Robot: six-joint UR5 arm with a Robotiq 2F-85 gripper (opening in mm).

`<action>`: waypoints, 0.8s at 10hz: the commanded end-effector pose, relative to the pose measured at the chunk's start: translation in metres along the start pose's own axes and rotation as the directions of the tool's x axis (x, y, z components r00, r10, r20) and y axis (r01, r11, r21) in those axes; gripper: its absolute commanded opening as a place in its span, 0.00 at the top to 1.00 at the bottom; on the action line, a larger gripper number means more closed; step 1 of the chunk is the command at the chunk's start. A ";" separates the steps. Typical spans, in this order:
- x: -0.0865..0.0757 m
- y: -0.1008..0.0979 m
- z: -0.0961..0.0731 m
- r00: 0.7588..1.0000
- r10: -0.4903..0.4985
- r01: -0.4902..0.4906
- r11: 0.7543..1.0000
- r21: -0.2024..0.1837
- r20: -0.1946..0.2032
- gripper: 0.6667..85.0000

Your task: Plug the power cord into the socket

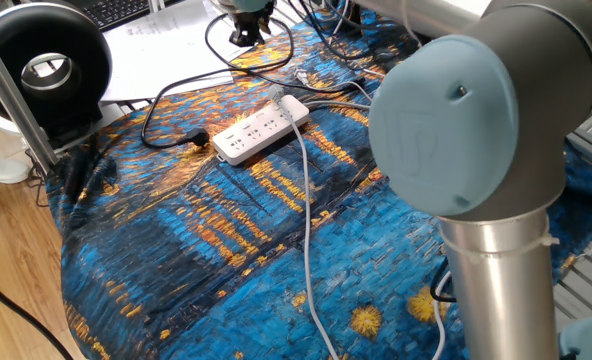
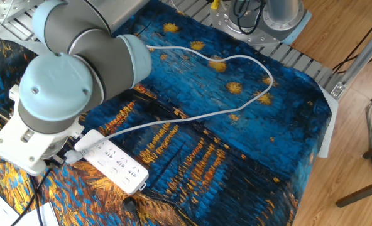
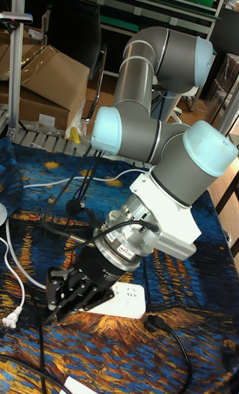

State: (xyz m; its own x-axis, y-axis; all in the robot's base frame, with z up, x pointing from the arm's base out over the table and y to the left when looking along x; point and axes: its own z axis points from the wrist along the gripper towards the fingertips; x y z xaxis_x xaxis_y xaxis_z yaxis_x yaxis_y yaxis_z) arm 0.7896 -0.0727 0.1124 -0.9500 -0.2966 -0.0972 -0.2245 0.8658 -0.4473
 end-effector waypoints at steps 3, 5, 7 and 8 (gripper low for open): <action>0.014 0.030 0.015 0.995 0.007 -0.018 0.993 -0.113 -0.099 0.62; 0.025 0.028 0.019 0.992 -0.007 0.000 0.999 -0.054 -0.127 0.61; 0.023 0.041 0.024 0.989 0.003 -0.009 0.999 -0.038 -0.146 0.61; 0.022 0.052 0.026 0.987 0.003 -0.012 0.999 -0.052 -0.159 0.61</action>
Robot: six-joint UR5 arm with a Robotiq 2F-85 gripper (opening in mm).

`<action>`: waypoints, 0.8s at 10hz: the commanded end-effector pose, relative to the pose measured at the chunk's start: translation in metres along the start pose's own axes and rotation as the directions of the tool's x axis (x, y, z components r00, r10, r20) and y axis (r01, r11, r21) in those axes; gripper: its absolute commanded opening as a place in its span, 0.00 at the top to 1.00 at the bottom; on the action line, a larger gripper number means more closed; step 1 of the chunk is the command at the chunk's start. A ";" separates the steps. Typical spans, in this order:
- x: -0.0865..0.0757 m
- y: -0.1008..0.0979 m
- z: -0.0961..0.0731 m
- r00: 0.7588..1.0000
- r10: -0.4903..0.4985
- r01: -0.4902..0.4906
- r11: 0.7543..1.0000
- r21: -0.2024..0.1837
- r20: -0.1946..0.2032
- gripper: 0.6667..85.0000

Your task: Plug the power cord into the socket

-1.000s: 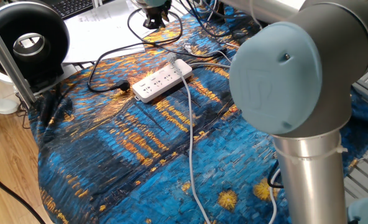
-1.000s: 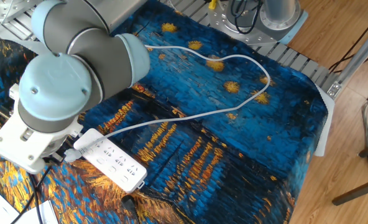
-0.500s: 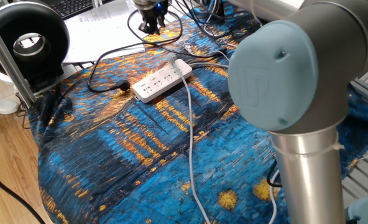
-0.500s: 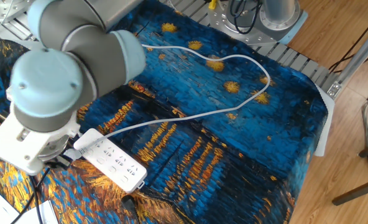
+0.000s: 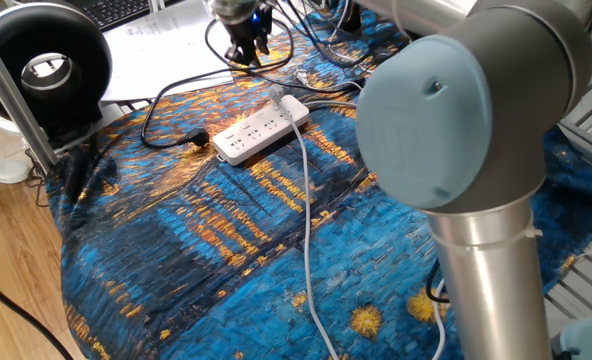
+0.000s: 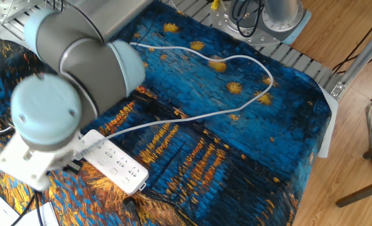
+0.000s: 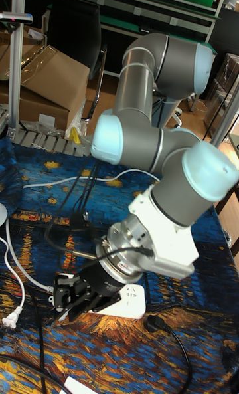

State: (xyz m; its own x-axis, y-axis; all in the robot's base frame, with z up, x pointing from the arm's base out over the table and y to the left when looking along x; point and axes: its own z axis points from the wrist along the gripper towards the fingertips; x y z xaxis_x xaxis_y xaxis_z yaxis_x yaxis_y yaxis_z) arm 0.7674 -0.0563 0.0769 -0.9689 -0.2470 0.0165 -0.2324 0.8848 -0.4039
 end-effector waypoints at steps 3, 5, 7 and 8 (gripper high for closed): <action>0.001 0.023 0.024 0.999 0.011 -0.008 0.998 0.067 -0.041 0.62; 0.007 0.028 0.026 0.999 0.010 -0.007 0.997 0.077 -0.044 0.62; 0.023 0.024 0.021 0.996 -0.027 0.035 0.995 0.094 -0.084 0.62; 0.028 0.019 0.019 0.995 -0.039 0.049 0.993 0.111 -0.094 0.63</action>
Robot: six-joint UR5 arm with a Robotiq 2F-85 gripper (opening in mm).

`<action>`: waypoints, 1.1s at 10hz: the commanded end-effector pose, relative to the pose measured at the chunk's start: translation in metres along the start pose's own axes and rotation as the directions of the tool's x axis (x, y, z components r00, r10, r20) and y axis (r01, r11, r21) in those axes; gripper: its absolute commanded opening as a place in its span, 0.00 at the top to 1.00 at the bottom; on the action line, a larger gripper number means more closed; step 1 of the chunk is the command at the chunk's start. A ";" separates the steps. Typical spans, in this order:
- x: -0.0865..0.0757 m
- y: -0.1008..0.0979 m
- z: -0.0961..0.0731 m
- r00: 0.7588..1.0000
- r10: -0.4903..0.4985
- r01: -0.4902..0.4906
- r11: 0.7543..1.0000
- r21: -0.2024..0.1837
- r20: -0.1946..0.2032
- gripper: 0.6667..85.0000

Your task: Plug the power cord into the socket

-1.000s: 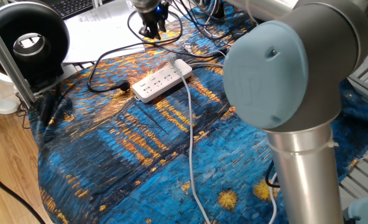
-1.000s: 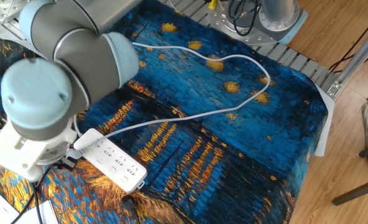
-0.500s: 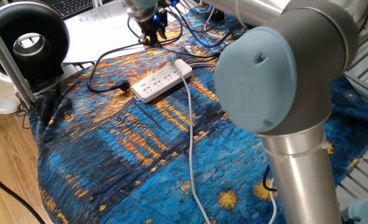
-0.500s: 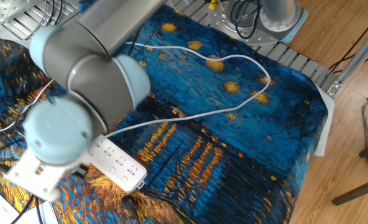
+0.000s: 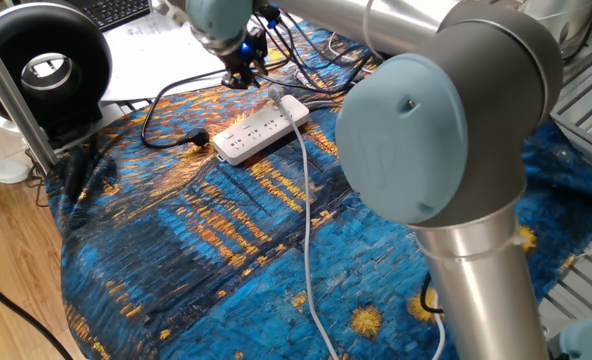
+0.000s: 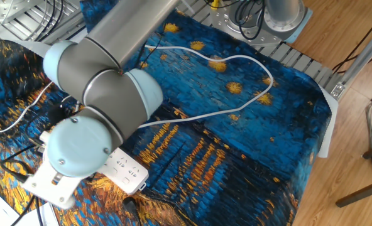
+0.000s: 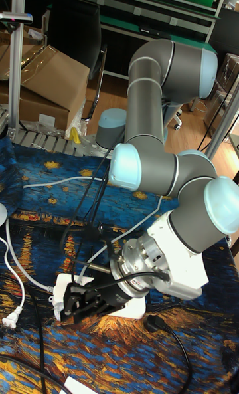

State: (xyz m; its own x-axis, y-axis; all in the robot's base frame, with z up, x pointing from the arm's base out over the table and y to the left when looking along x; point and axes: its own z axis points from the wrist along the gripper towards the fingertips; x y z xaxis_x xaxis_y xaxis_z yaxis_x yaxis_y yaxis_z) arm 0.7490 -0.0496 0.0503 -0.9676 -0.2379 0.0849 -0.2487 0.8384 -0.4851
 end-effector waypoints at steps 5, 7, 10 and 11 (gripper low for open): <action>-0.001 -0.001 -0.004 0.999 -0.018 0.019 1.000 -0.010 0.037 0.57; -0.007 0.002 -0.001 0.999 -0.010 0.011 1.000 -0.017 0.048 0.55; -0.011 0.004 0.004 0.999 0.011 -0.011 1.000 0.002 0.038 0.55; -0.011 0.007 0.008 0.999 0.016 -0.016 1.000 0.004 0.041 0.56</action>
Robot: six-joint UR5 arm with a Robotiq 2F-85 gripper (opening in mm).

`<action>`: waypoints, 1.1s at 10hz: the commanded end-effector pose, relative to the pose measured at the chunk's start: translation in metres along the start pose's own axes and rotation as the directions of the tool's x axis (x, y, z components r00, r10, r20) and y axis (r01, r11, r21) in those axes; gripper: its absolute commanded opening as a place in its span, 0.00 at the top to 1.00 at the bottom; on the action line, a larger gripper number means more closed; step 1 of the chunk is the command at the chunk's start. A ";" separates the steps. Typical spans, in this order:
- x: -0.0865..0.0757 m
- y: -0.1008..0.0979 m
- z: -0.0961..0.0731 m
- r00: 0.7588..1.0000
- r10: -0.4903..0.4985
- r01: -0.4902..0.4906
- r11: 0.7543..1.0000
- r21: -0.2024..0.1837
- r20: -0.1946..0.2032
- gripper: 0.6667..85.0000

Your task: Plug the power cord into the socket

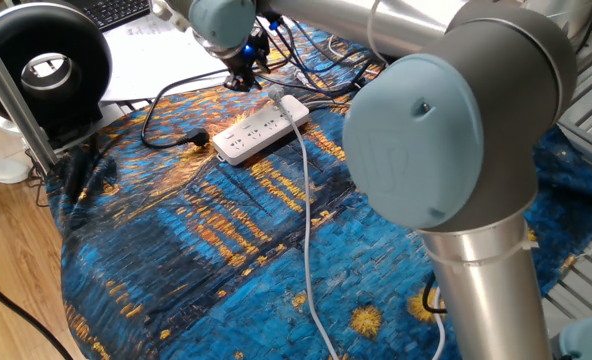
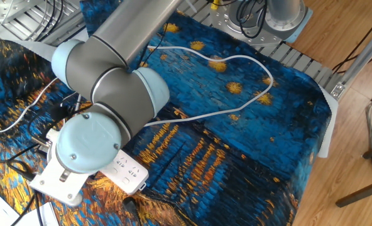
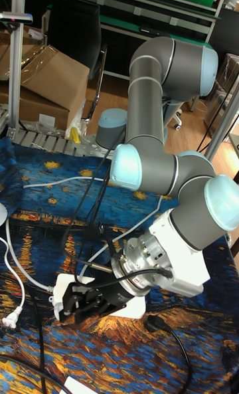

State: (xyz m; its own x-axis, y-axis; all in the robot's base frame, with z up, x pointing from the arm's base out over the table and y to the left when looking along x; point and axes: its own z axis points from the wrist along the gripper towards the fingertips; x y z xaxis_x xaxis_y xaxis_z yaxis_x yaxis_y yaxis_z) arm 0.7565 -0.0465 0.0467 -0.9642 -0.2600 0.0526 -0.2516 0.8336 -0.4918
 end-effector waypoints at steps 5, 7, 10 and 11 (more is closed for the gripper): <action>0.017 0.002 0.008 0.990 0.130 -0.129 0.991 0.018 -0.059 0.55; 0.026 -0.005 0.003 0.990 0.122 -0.119 0.992 0.049 -0.073 0.57; 0.021 0.005 0.002 0.987 0.147 -0.146 0.989 0.022 -0.067 0.56; 0.019 0.008 0.001 0.985 0.159 -0.158 0.987 0.021 -0.071 0.56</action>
State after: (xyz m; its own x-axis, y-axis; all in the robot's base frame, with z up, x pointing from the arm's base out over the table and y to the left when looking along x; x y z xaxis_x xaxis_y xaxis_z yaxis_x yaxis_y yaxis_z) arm 0.7374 -0.0520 0.0448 -0.9917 -0.1210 0.0429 -0.1254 0.8409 -0.5264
